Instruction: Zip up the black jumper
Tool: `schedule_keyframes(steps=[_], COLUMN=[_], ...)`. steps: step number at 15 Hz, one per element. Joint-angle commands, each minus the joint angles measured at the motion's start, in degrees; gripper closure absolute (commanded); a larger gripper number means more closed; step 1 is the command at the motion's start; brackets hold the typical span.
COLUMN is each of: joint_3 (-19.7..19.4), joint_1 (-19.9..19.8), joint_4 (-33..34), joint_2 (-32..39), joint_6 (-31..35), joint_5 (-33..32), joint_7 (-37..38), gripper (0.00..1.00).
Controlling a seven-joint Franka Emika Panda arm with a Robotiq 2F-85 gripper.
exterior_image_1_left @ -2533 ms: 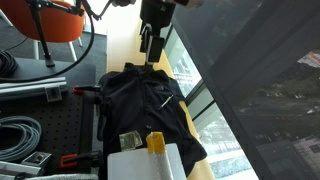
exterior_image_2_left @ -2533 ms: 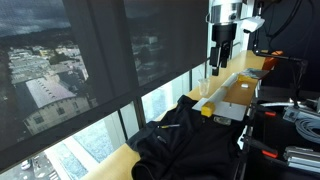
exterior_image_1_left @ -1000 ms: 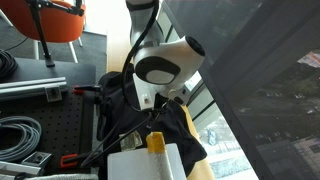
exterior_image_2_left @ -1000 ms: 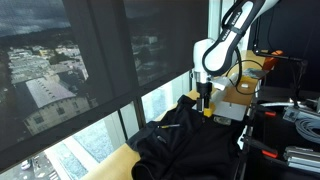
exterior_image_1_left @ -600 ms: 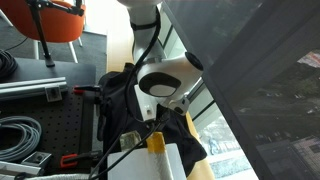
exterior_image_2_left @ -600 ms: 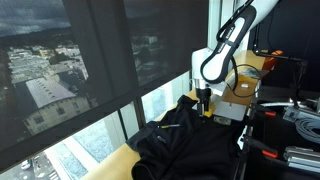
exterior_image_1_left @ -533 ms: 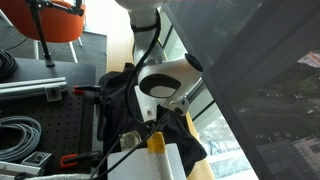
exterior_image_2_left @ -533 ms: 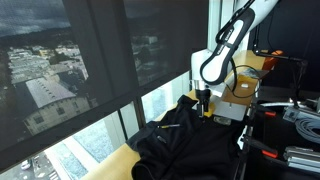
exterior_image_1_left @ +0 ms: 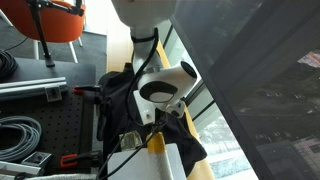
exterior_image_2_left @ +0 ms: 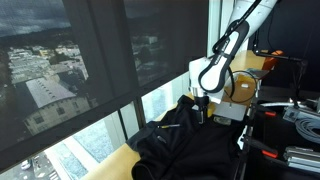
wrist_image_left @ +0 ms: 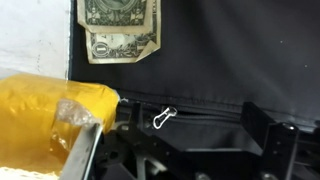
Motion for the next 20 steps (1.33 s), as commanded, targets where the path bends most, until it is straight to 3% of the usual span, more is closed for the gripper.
schedule_keyframes(steps=[1,12,20], joint_3=[-0.8,-1.0,1.7], joint_1=[1.1,3.3,5.8], joint_4=[2.1,3.1,3.3], joint_2=[2.1,4.2,1.8], joint_6=[1.1,2.8,2.0], joint_5=[-1.5,-3.3,-2.1], joint_7=[0.9,1.7,2.0], gripper=[0.0,0.0,0.0])
